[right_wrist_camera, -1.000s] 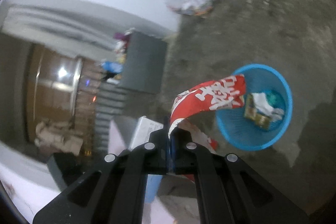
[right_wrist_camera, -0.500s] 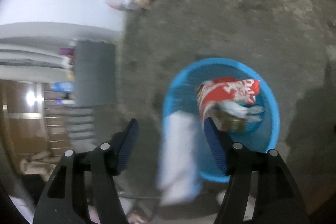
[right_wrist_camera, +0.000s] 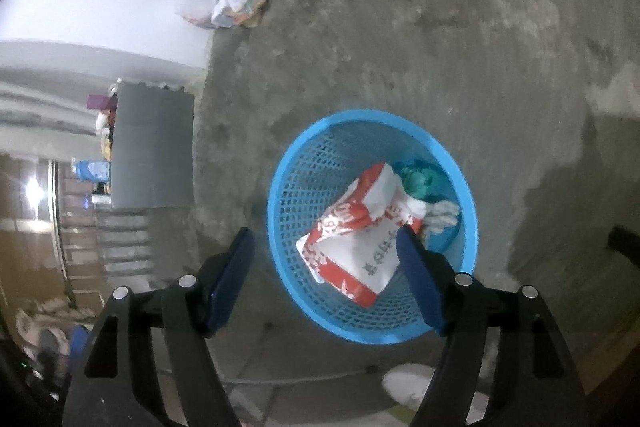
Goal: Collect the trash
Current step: 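Carry the box and paper bag over the blue wastebasket and open both tools, then bring both open tools back over the table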
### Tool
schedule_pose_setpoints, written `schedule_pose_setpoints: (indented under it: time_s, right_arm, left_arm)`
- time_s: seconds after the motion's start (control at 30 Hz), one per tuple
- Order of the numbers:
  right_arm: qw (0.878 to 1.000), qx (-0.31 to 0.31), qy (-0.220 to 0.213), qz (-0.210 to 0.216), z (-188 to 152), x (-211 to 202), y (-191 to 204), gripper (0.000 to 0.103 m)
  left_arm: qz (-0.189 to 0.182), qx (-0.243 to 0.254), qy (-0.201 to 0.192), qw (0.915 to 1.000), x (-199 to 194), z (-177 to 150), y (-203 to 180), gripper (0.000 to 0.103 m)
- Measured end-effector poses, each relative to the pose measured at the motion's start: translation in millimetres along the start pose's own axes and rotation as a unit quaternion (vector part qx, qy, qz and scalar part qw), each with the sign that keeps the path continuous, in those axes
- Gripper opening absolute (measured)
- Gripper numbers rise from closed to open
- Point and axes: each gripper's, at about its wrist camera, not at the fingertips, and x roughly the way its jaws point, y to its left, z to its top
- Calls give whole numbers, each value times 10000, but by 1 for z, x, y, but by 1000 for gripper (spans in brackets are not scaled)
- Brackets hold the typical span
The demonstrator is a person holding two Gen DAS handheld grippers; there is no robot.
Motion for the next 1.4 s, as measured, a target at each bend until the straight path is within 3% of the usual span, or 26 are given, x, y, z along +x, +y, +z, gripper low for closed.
schedule_pose_setpoints:
  time_s: [0.2,0.37,0.6,0.73,0.87,1.07,1.17,1.4]
  right_arm:
    - [9972,-703,-234,-32,-17,-29,31,70]
    - [9922,-1183,-358,182,-39,-56,60,70]
    - [9657,-2438,-888,85,-86,-102,114,77]
    - [9593,-2703,-532,617,-104,-109,132,77]
    - [9432,-3156,-379,965,-126,-114,154,77]
    - [9181,-3685,223,1442,-161,-100,189,77]
    - [9086,-3831,467,1596,-176,-93,206,77]
    - [8838,-4147,910,1964,-214,-73,252,77]
  left_arm:
    - [-18,46,-554,9985,-60,-6,6,75]
    - [101,111,-1016,9947,-117,-20,21,82]
    - [460,-83,-1646,9853,-199,-63,68,89]
    - [782,-413,-1932,9772,-241,-99,100,89]
    - [1218,-829,-2199,9643,-280,-140,128,89]
    - [2154,-1293,-2568,9332,-334,-209,164,89]
    - [2420,-1401,-2687,9218,-350,-233,174,89]
    - [2735,-1245,-2820,9111,-361,-265,188,89]
